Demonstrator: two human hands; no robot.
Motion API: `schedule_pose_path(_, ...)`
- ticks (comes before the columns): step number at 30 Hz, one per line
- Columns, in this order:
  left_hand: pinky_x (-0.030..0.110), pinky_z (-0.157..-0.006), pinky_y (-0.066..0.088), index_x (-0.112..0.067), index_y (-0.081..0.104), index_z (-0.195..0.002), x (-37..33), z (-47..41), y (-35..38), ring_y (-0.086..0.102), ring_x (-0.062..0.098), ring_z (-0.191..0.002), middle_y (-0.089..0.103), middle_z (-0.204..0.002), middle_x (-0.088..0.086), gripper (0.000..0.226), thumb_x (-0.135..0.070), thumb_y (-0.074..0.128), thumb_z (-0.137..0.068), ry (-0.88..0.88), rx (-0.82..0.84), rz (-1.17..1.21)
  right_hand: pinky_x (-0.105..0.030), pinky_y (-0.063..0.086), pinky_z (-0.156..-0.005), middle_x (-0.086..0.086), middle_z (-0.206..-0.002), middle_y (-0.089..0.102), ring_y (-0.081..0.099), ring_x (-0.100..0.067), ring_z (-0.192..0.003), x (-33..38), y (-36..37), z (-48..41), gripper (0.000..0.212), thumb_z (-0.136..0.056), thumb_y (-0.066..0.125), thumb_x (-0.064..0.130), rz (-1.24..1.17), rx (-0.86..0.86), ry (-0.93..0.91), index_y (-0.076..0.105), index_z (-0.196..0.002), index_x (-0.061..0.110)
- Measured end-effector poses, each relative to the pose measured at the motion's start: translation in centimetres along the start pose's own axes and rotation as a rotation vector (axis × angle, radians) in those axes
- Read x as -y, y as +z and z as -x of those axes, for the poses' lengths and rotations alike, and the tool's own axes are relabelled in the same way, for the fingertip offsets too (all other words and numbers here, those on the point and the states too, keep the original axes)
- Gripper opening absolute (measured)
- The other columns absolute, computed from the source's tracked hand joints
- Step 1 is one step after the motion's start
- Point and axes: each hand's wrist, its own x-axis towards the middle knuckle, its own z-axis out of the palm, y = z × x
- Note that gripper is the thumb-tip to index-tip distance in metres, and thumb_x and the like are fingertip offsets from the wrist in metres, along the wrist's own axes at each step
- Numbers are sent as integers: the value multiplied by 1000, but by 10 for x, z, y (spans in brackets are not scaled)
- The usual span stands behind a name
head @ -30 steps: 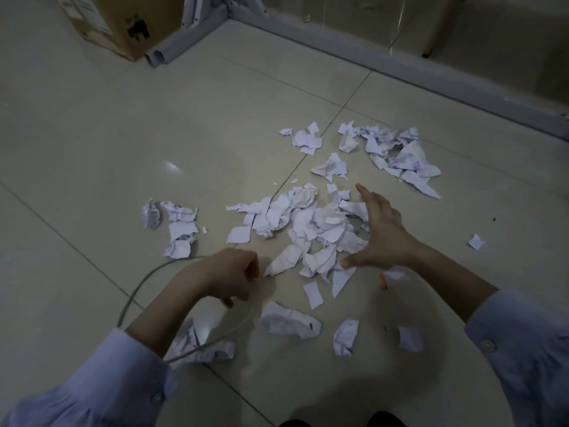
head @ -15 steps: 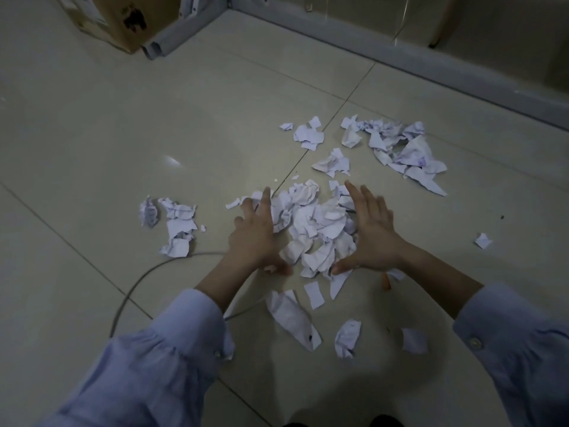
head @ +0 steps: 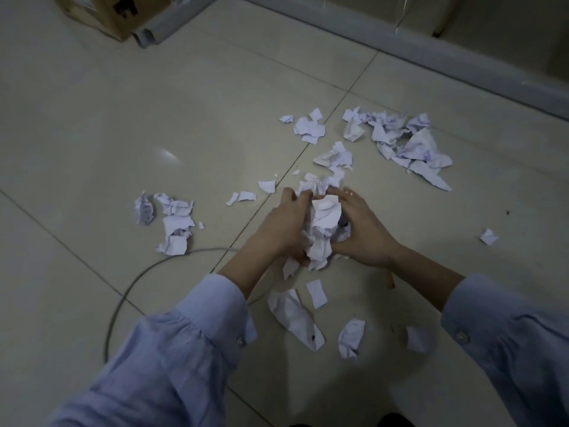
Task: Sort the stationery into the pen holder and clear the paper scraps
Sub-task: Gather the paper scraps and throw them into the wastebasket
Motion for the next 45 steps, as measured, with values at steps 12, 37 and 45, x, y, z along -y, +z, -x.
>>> schedule_pose_path(12, 31, -76, 38, 0, 56, -109, -27, -6, -1, 54, 32, -100, 58, -109, 20, 54, -18, 80, -65, 64, -57, 108, -10, 44, -76, -3, -103, 68, 61, -12, -92, 31, -1, 22, 42, -73, 75, 7, -165, -196, 205, 65, -113, 12)
schedule_pose_path(37, 30, -71, 39, -1, 58, -98, -204, 37, -93, 60, 31, -96, 64, -102, 17, 36, -16, 76, -70, 352, -302, -95, 0, 37, -57, 9, -76, 64, 55, 4, -66, 83, -170, 90, 36, -67, 74, 7, -72, -585, 151, 67, -97, 25)
schedule_pose_path(45, 27, -60, 32, -5, 58, -85, -325, 70, -125, 61, 32, -86, 66, -91, 15, 27, -14, 75, -66, 563, -414, -213, -17, 47, -67, 14, -82, 67, 62, -6, -78, 104, -267, 157, 37, -69, 70, 6, -42, -780, 85, 65, -100, 26)
